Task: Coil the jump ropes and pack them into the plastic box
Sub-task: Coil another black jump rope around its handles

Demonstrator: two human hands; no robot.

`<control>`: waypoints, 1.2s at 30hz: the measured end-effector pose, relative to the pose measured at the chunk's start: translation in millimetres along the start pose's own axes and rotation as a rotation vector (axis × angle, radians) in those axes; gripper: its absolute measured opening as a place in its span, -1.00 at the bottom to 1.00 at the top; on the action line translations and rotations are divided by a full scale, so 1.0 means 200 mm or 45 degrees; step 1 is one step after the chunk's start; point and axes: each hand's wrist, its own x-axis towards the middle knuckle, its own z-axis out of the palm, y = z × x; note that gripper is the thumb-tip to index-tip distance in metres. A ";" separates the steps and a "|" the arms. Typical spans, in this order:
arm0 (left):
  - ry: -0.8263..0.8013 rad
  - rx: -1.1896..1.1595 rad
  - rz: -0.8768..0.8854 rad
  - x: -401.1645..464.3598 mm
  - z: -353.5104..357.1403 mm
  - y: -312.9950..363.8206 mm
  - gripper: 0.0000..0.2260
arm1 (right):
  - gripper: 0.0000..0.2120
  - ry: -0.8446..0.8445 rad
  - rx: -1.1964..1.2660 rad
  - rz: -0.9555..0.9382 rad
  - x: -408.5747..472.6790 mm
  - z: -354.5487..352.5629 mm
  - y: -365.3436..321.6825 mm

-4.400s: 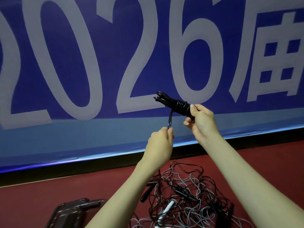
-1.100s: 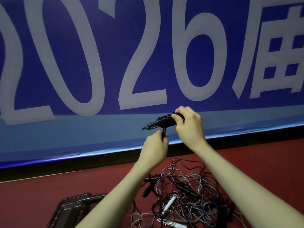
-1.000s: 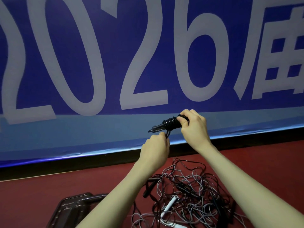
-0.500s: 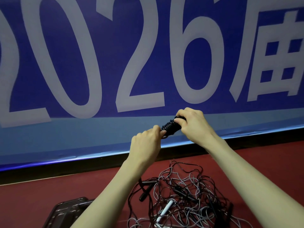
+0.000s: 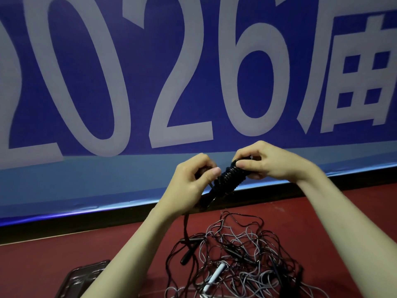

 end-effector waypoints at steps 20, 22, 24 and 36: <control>0.255 -1.036 -0.461 0.07 -0.03 0.03 -0.84 | -0.79 0.274 0.769 -0.133 0.10 0.15 0.00; 0.246 -1.025 -0.559 0.08 -0.04 0.03 -0.74 | -0.81 0.329 0.745 -0.141 0.10 0.15 -0.01; 0.226 -1.073 -0.664 0.08 -0.05 0.03 -0.80 | -0.81 0.390 0.735 -0.147 0.11 0.16 -0.02; 0.211 -1.579 -0.766 0.04 -0.06 0.00 -0.88 | -0.79 0.361 1.094 0.041 0.12 0.24 -0.07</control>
